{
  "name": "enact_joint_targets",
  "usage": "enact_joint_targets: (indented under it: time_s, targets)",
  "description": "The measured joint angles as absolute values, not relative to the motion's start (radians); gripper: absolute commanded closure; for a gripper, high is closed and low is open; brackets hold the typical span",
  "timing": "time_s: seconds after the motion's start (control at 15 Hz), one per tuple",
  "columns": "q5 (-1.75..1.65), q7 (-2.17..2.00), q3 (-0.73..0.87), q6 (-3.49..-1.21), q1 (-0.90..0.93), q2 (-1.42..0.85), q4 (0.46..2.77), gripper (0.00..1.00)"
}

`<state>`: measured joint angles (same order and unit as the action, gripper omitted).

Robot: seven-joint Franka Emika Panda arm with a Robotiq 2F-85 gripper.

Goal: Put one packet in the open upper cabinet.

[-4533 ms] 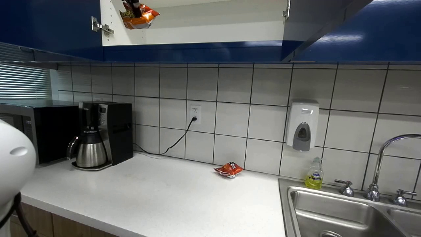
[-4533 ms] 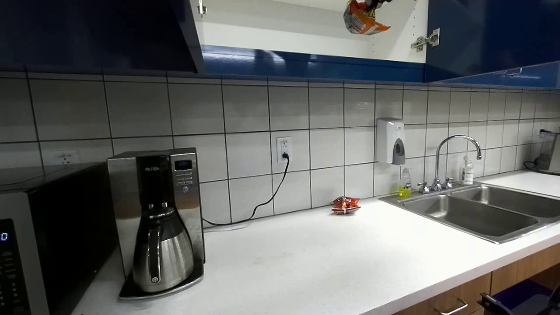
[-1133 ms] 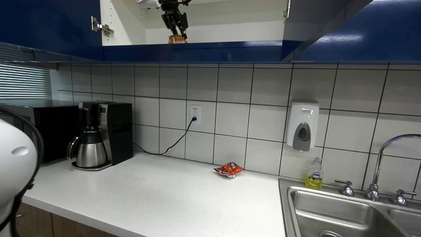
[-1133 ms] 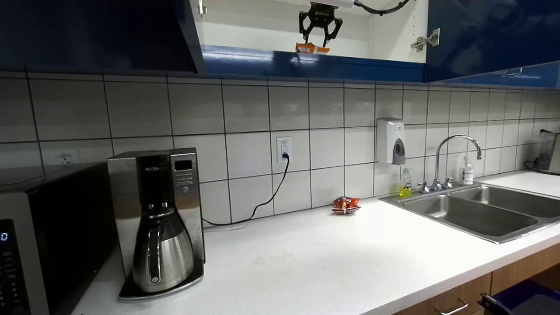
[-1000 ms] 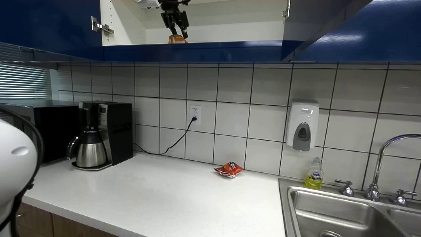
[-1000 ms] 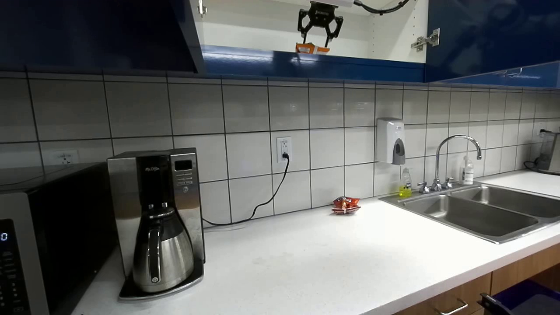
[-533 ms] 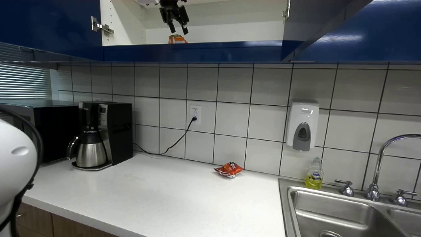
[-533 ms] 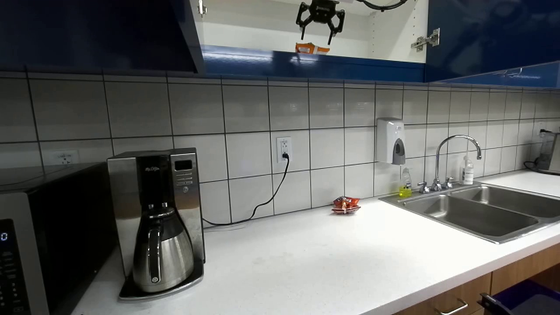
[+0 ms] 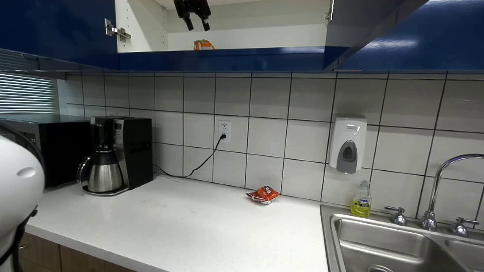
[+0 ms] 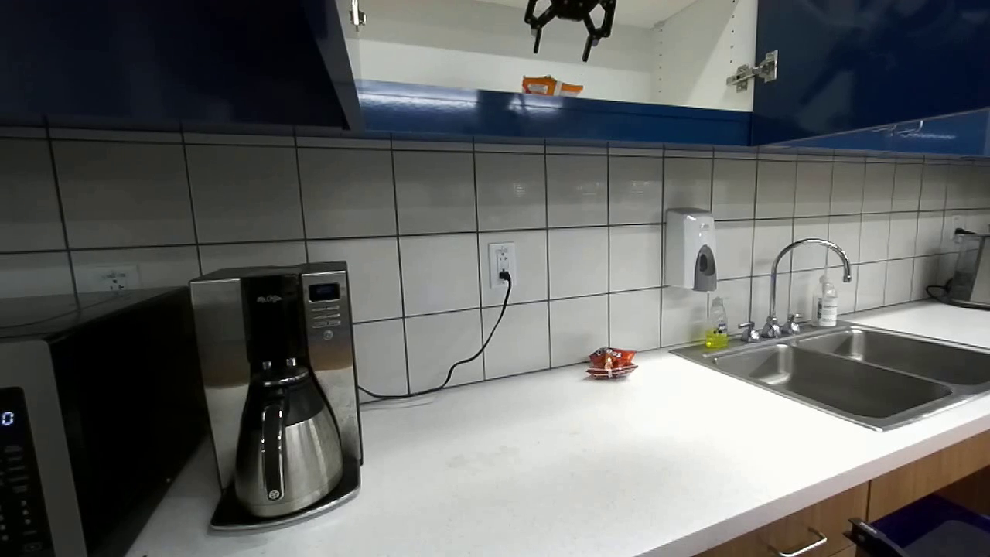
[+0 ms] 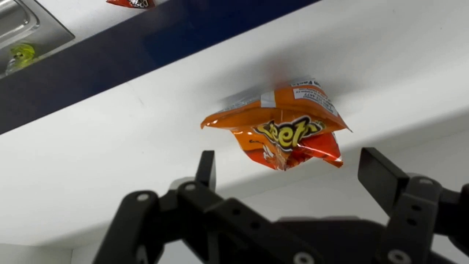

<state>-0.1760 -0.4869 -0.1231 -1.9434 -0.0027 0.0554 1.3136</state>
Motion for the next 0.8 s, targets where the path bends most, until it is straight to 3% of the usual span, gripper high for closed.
enact_joint_targets:
  time_s: [0.8]
  targets:
    - [-0.078, -0.276, -0.116, -1.804, 0.012, 0.383, 1.654, 0.0]
